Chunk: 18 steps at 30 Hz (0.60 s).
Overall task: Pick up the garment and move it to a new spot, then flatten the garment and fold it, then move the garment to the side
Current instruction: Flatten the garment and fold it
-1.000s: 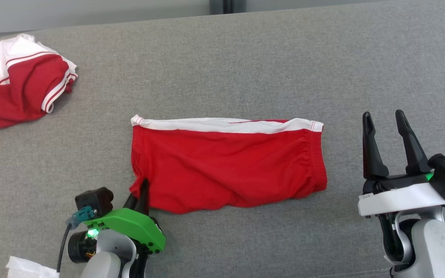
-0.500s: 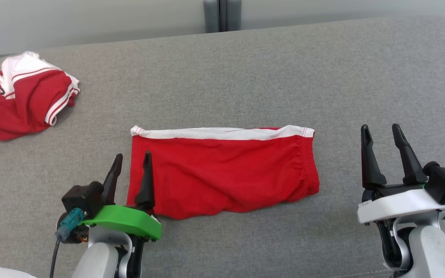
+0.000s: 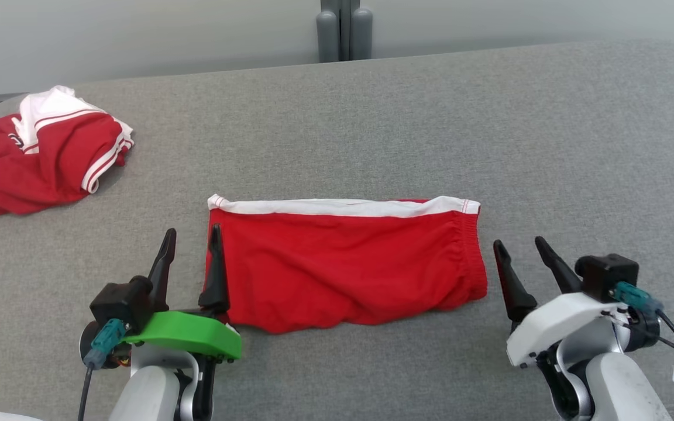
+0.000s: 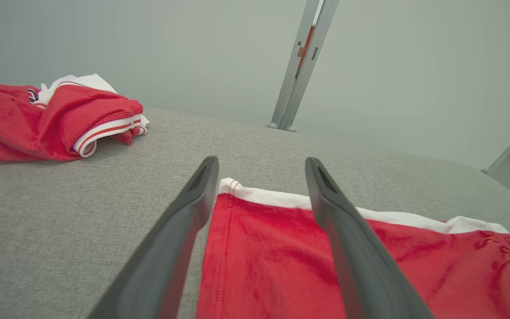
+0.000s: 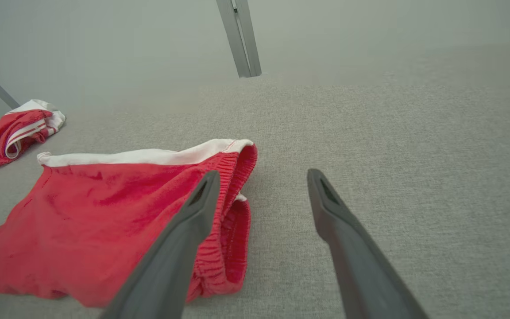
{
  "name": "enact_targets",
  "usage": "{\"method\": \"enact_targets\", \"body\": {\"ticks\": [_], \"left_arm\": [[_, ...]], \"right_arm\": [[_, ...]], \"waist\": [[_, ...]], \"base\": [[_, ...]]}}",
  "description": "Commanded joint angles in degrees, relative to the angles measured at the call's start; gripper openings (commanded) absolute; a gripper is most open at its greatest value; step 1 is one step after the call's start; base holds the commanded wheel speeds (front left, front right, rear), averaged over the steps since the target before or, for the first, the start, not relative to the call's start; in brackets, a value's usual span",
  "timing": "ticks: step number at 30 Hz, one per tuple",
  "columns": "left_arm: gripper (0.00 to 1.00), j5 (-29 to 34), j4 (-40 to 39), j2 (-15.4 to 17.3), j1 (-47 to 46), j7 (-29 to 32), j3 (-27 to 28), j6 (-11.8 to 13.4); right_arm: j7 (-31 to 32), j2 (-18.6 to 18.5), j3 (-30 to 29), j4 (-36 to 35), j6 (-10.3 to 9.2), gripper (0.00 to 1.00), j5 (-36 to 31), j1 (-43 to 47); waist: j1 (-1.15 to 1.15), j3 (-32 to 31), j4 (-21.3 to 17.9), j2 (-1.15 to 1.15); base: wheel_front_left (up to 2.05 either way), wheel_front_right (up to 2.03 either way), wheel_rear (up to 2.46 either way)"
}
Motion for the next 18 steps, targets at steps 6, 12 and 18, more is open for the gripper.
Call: {"method": "enact_targets", "body": {"ticks": [6,12,18], "left_arm": [[1.0,-0.42,0.06,-0.53,0.04,-0.45,0.23,-0.01],[1.0,-0.35,0.4,-1.14,-0.25,-0.49,0.0,-0.31],[1.0,0.26,0.3,-1.42,-0.32,-0.57,0.7,-0.3]], "right_arm": [[8.68,-0.98,2.43,3.51,-0.07,1.0,-1.09,-4.66],[16.82,-3.0,3.22,8.5,-0.08,1.0,1.7,-6.5],[19.76,-3.57,4.0,10.31,-0.07,0.39,6.65,-6.6]], "waist": [[0.0,1.08,2.49,0.0],[0.0,1.76,4.79,0.0],[0.0,2.13,5.58,0.0]], "base": [[0.0,0.0,0.0],[0.0,0.0,0.0],[0.0,0.0,0.0]]}}
